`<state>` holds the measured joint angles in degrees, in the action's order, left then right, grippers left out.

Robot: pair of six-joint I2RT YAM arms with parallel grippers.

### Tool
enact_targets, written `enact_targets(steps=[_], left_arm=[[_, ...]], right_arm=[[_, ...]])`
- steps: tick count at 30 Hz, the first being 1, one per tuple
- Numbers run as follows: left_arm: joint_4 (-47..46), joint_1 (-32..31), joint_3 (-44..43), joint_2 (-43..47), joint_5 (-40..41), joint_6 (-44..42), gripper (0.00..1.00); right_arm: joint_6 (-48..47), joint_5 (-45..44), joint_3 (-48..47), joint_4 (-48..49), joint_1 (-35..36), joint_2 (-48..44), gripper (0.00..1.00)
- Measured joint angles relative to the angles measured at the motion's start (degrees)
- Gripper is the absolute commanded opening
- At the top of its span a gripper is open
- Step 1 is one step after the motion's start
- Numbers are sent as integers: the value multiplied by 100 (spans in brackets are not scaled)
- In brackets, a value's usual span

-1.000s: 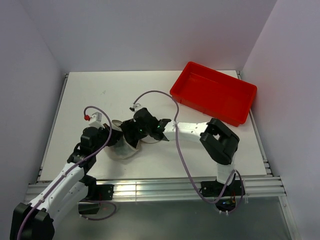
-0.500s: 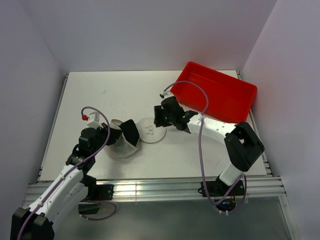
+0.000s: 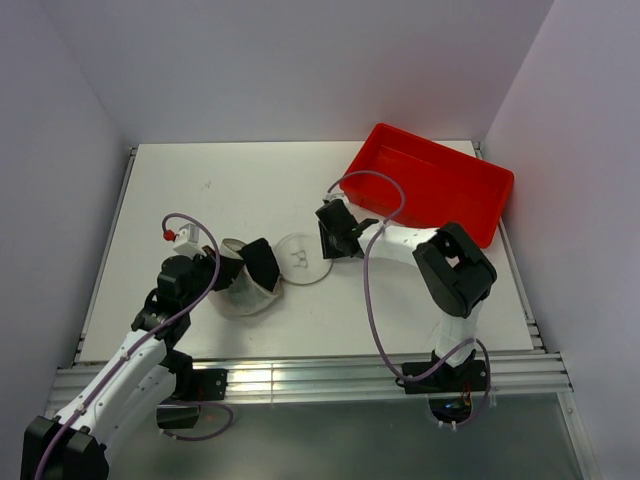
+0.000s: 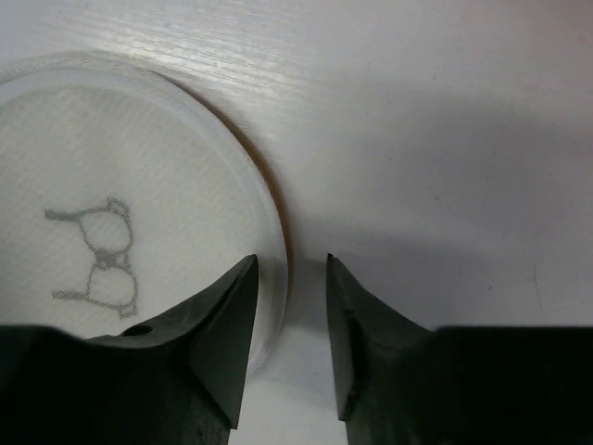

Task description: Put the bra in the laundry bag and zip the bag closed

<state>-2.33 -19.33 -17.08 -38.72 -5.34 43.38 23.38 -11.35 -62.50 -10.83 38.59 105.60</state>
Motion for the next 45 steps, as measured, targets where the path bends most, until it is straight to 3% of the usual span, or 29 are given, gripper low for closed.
enact_targets(steps=[2, 4, 5, 11, 17, 22, 28, 34, 38, 45], left_arm=[[-7, 0, 0, -2, -2, 0, 0], [-20, 0, 0, -13, -4, 4, 0], [-26, 0, 0, -17, -7, 22, 0], [-79, 0, 0, -46, -57, 57, 0], [-153, 0, -28, -107, -192, 111, 0], [-214, -39, -289, -227, -376, 149, 0], [-420, -297, -798, -479, -402, 133, 0], [-804, -879, -1401, -1307, -328, 114, 0], [-966, -1425, -1803, -1744, -175, -31, 0], [-1187, -1497, -1648, -1818, 208, -90, 0]], right_arm=[[4, 55, -31, 24, 0, 31, 27], [-13, 114, -50, 46, 0, 74, 3], [2, 186, -52, 59, -2, 76, 0], [188, 153, 356, 374, -66, -308, 0], [92, -369, 743, 50, -17, -2468, 0], [-192, -1123, 120, -428, 498, -3832, 0], [-579, -2214, -1102, -1611, 1279, -3543, 0], [-835, -2920, -1362, -2522, 1381, -3285, 0], [-914, -3320, -1829, -2865, 1692, -3230, 0], [-940, -3733, -2096, -3110, 1945, -3106, 0]])
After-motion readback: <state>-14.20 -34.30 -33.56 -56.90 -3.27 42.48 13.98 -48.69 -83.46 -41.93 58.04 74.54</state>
